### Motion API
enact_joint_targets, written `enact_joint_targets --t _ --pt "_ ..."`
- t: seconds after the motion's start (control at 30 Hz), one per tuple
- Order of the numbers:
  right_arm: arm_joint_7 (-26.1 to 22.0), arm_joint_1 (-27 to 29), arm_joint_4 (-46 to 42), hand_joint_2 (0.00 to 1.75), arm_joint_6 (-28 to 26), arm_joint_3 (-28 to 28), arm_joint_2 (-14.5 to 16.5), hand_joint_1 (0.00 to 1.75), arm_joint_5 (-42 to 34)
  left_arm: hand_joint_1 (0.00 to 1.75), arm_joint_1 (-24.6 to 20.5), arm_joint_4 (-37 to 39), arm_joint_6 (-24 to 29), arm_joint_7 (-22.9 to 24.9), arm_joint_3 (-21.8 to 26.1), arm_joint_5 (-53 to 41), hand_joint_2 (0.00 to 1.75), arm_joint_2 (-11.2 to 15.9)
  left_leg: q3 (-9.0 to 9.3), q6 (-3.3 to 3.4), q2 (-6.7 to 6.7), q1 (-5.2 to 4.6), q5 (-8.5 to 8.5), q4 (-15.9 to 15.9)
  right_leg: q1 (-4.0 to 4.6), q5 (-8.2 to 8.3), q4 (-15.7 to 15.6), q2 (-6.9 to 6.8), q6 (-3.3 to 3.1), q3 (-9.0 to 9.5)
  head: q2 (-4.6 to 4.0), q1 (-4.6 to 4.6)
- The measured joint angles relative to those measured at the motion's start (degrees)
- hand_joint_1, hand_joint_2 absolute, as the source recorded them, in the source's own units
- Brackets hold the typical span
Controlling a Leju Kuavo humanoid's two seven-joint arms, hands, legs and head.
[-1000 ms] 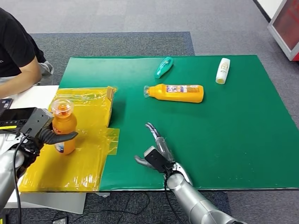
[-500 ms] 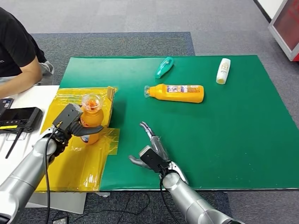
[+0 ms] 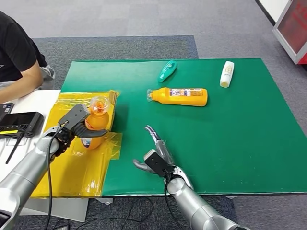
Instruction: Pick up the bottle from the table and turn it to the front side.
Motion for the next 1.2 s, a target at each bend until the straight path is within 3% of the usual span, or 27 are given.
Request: enact_joint_targets --t 0.23,1.2 --pt "0.0 0.0 0.0 1.75 0.4 0.0 -0.1 0.0 0.0 1.75 0.3 -2.3 -1.8 2.6 -1.2 0.0 1.75 3.7 0.24 -0.07 0.02 0.02 0.02 -0.1 0.01 -0.07 0.0 0.01 -0.11 0.11 0.0 0.0" --pt "0.0 -0.2 0.0 1.75 0.6 0.5 -0.1 0.0 0.7 1.75 1.1 -2.1 -0.3 0.9 -2.7 -0.6 1.75 3.5 0.66 -0.08 0.0 0.01 -0.07 -0.2 0.0 -0.19 0.1 0.0 -0.17 0.58 0.0 0.01"
